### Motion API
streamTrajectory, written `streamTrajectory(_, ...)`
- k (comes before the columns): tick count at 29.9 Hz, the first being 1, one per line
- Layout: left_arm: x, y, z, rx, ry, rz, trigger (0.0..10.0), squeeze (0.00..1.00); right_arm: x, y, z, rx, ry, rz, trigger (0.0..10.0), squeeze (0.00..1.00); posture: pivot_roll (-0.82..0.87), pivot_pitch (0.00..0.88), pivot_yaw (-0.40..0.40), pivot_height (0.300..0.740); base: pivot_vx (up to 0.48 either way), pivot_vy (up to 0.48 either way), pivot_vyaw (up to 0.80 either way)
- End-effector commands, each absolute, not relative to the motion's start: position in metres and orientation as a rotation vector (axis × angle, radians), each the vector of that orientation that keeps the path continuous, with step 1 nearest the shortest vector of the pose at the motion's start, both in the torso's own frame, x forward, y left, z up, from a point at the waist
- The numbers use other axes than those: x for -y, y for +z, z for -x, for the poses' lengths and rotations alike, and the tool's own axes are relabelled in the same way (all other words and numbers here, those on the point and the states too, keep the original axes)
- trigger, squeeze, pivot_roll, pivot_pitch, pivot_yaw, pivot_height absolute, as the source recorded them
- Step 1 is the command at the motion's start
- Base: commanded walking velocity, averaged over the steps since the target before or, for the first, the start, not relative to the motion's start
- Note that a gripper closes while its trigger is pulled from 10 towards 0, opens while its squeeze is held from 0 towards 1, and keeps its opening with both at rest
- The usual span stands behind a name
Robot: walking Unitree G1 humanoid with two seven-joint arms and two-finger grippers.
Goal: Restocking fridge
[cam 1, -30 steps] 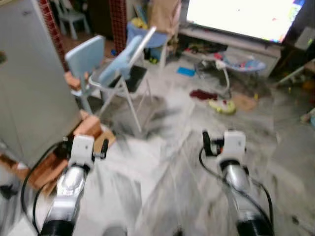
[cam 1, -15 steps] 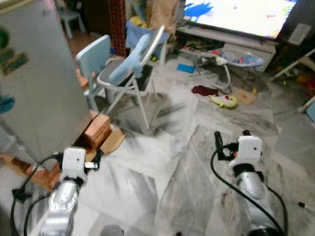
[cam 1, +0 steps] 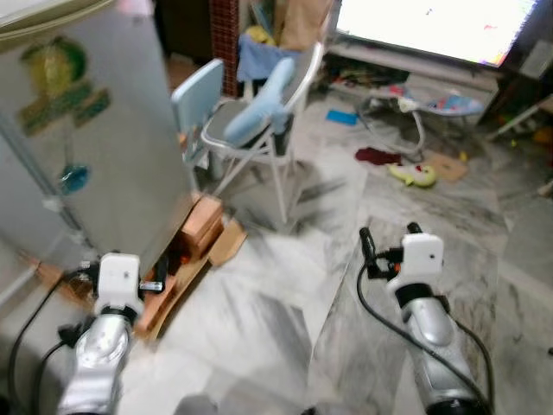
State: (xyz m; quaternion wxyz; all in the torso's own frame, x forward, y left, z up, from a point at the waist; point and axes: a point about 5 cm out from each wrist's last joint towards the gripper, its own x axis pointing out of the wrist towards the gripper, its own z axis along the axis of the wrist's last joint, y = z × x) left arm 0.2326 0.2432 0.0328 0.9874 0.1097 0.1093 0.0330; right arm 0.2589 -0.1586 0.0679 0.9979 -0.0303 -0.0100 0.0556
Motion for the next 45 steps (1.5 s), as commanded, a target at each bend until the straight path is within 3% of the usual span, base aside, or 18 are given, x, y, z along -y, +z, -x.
streamTrajectory(1, -0.232, 0.035, -0.238, -0.198, 0.006, -0.218, 10.0, 0.0, 0.168, 0.072, -0.261, 0.031, 0.081, 0.079, 10.0, 0.0, 0.03, 0.0, -0.06, 0.74, 0.322, 0.356, 0.48)
streamTrajectory(21, -0.216, 0.033, -0.243, -0.186, -0.046, -0.125, 10.0, 0.0, 0.171, 0.076, -0.266, 0.031, 0.079, 0.08, 10.0, 0.0, 0.03, 0.0, -0.065, 0.74, 0.428, 0.079, 0.0)
streamTrajectory(27, -0.214, 0.036, -0.243, -0.167, -0.045, -0.067, 10.0, 0.0, 0.172, 0.074, -0.265, 0.023, 0.069, 0.091, 10.0, 0.0, 0.02, 0.0, -0.063, 0.74, 0.0, 0.46, 0.0)
streamTrajectory(45, -0.209, 0.031, -0.235, -0.2, -0.074, -0.059, 10.0, 0.0, 0.173, 0.07, -0.266, 0.003, 0.061, 0.097, 10.0, 0.0, 0.03, 0.0, -0.067, 0.74, 0.0, 0.047, -0.11)
